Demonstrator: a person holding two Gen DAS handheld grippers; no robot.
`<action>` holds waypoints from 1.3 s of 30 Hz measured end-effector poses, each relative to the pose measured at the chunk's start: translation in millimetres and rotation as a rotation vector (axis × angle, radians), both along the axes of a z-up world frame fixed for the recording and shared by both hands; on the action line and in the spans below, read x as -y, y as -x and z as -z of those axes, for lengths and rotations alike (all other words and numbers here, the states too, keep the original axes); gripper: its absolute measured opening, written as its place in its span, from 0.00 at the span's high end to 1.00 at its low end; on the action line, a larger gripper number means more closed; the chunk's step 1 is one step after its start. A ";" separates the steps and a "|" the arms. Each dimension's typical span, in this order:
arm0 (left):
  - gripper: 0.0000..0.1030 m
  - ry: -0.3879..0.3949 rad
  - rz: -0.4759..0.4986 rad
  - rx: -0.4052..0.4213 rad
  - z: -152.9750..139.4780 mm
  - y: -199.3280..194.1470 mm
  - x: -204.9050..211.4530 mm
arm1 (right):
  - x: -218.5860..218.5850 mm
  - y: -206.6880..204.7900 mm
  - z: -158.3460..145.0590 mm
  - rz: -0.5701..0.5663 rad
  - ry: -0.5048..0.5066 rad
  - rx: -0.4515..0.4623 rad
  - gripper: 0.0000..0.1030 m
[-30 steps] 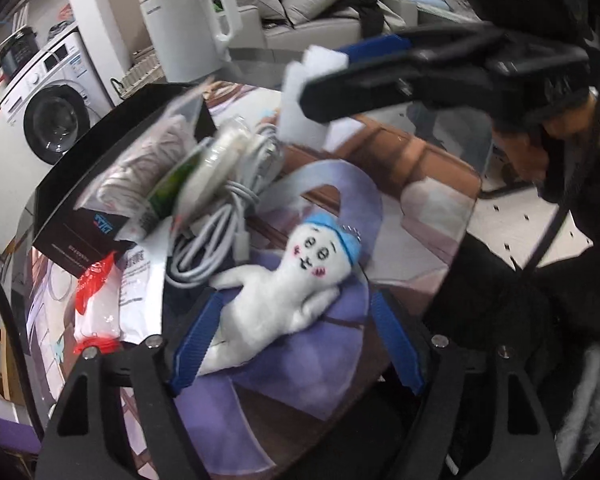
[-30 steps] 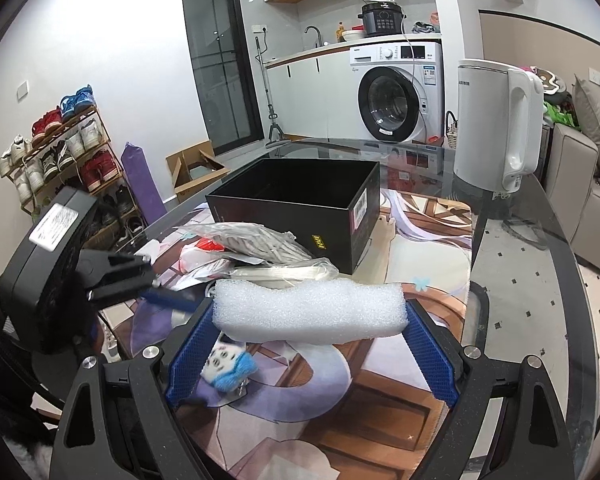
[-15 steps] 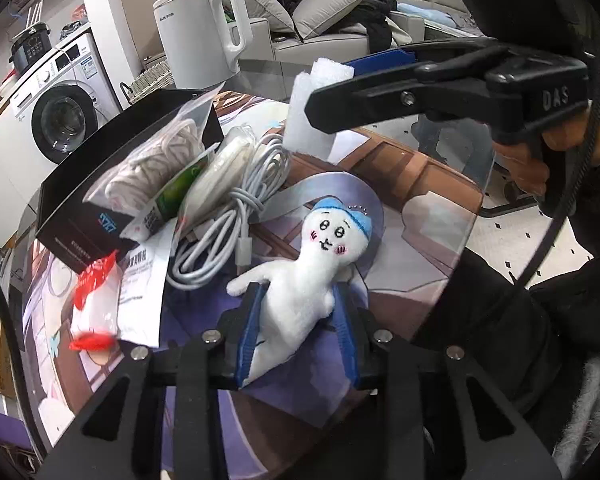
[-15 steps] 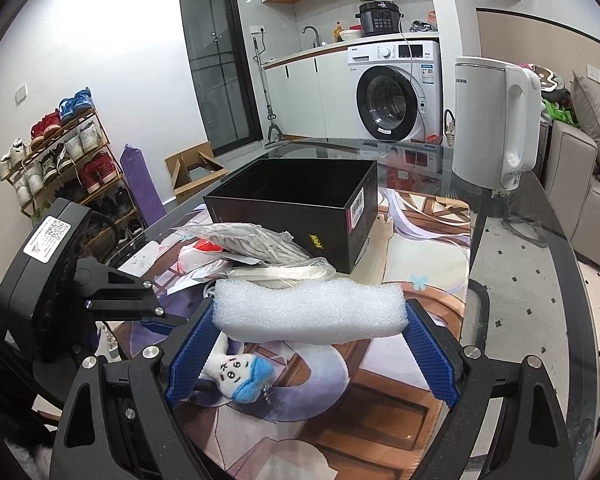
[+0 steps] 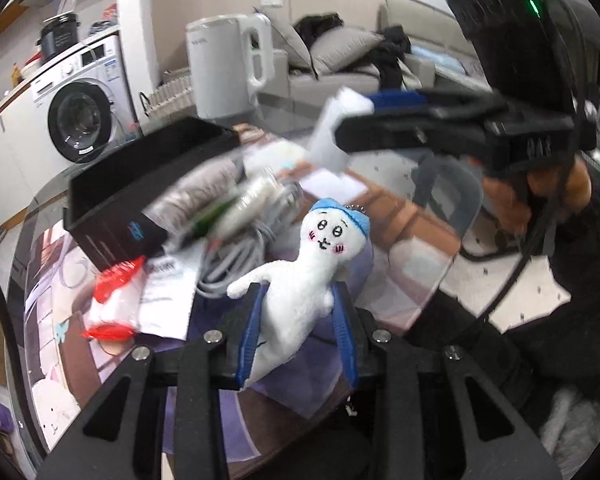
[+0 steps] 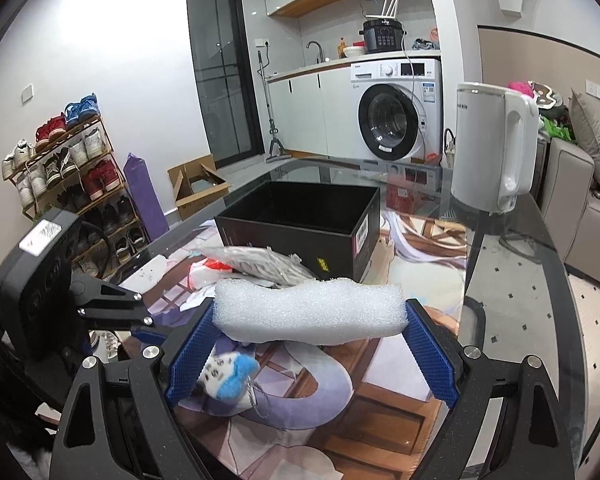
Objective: Organize soft objects
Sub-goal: 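Lift the doll with the left gripper and foam with the right toward the black box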
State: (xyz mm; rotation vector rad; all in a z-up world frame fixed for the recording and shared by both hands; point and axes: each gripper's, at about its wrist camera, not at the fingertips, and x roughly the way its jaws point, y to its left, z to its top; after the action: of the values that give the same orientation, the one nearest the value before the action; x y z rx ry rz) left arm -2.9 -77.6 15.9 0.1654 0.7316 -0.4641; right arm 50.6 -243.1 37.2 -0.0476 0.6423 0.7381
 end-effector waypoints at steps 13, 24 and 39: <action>0.68 0.084 -0.095 0.110 -34.2 -4.2 -29.7 | 5.0 12.1 -29.7 -0.003 -0.041 0.066 0.12; 0.68 0.114 -0.176 0.153 -47.6 -21.9 -54.9 | -8.5 -0.7 -32.0 -0.025 -0.016 0.073 0.12; 0.68 0.103 -0.317 0.200 -53.5 -56.4 -79.3 | -48.6 -35.7 -42.8 -0.058 0.050 0.119 0.12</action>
State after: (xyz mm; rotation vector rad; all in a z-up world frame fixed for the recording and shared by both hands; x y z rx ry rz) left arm 53.5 1.7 69.5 -0.0031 0.5242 -0.1783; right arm 86.3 -194.4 80.0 -0.1554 0.5469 0.7696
